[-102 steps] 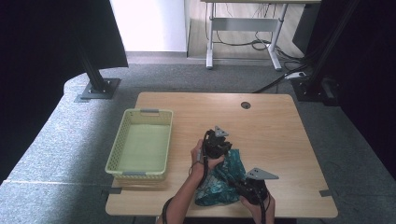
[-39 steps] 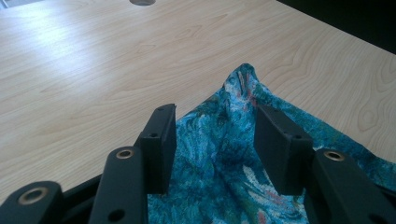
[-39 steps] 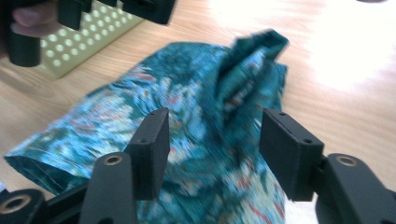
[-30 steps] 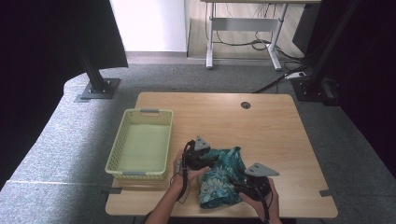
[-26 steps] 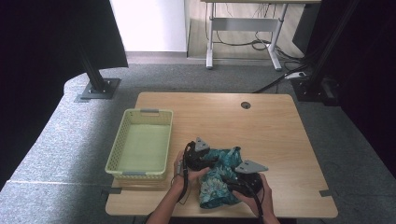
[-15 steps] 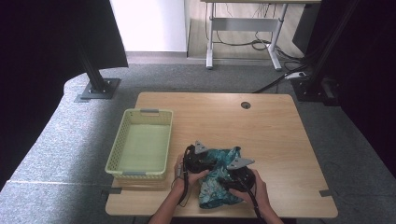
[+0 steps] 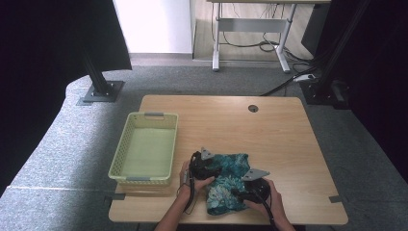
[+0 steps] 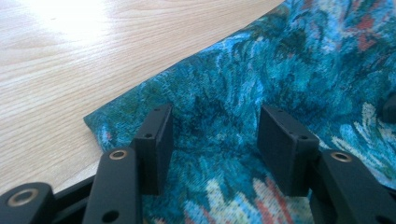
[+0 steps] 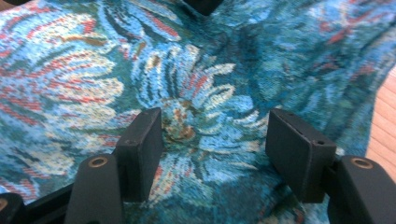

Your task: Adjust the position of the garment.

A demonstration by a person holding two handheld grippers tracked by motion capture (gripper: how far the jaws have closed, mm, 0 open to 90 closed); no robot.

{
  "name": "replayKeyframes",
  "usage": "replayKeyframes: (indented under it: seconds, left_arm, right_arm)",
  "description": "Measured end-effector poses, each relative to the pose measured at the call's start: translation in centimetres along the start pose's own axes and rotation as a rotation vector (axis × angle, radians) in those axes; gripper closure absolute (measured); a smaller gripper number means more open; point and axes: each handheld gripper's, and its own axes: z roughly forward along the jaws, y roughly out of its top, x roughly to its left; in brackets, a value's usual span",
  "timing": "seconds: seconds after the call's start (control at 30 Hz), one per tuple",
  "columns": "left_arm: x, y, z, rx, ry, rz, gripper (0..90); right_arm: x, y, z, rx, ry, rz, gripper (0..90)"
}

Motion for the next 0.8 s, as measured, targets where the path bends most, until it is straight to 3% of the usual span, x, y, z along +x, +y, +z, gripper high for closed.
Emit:
replayKeyframes:
  seconds: [0.2,0.67,0.8]
  left_arm:
    - [0.2,-0.4,0.2,-0.009,-0.007,-0.001,45.3]
    - [0.6,0.3,1.2,-0.015,-0.018,0.065,45.5]
    - [0.8,0.5,1.3,-0.008,-0.037,0.06,45.5]
  right_arm:
    - [-0.5,-1.1,0.1,-0.057,0.006,0.056,35.2]
    - [-0.4,-1.4,0.4,-0.091,-0.022,0.071,34.6]
    - [-0.5,-1.6,0.4,-0.106,-0.027,0.077,34.7]
